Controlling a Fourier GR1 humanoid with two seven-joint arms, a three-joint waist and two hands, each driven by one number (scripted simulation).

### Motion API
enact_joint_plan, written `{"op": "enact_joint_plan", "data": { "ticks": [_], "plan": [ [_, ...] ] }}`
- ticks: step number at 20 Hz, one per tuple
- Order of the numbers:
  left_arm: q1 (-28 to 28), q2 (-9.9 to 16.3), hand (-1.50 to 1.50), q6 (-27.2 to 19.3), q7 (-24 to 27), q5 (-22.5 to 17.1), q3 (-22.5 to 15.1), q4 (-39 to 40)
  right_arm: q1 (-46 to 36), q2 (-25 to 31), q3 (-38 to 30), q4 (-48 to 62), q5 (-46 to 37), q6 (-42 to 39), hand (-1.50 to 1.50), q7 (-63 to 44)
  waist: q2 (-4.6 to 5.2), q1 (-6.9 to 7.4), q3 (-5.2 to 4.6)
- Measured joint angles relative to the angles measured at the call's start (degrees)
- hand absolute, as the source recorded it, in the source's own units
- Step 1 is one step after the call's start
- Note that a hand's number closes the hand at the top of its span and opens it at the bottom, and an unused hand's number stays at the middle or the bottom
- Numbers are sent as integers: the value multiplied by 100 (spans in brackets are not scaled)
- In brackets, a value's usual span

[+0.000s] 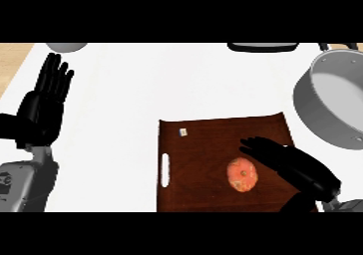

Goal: Pick the squash from the tray and place it in the pot

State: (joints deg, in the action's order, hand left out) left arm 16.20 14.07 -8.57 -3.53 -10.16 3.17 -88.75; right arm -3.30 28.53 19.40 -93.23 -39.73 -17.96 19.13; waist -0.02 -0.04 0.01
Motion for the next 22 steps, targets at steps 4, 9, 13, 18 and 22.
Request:
{"op": "enact_joint_plan", "data": {
  "ticks": [4, 9, 13, 18, 22],
  "plan": [
    [-31, -44, 0, 113, 105, 21, 103, 91, 110, -255, 14, -97, -310, 30, -150, -74, 0, -4, -1],
    [4, -95, 0, 193, 148, 60, 164, 139, 107, -524, 29, 212, -818, 223, -150, -212, 1, 0, -2],
    [-42, -155, 0, 156, 89, 169, 172, 59, -102, -873, 14, 731, -1088, 344, -150, -201, 1, 9, -1],
    [-93, -215, 0, 173, -52, 226, 187, -126, -383, -1228, -26, 1411, -1416, 609, -150, 27, -2, 14, -8],
    [32, -229, 0, 276, 42, 220, 274, 115, -626, -1479, -43, 1861, -1629, 720, -150, 153, -22, 10, -40]
  ]
}}
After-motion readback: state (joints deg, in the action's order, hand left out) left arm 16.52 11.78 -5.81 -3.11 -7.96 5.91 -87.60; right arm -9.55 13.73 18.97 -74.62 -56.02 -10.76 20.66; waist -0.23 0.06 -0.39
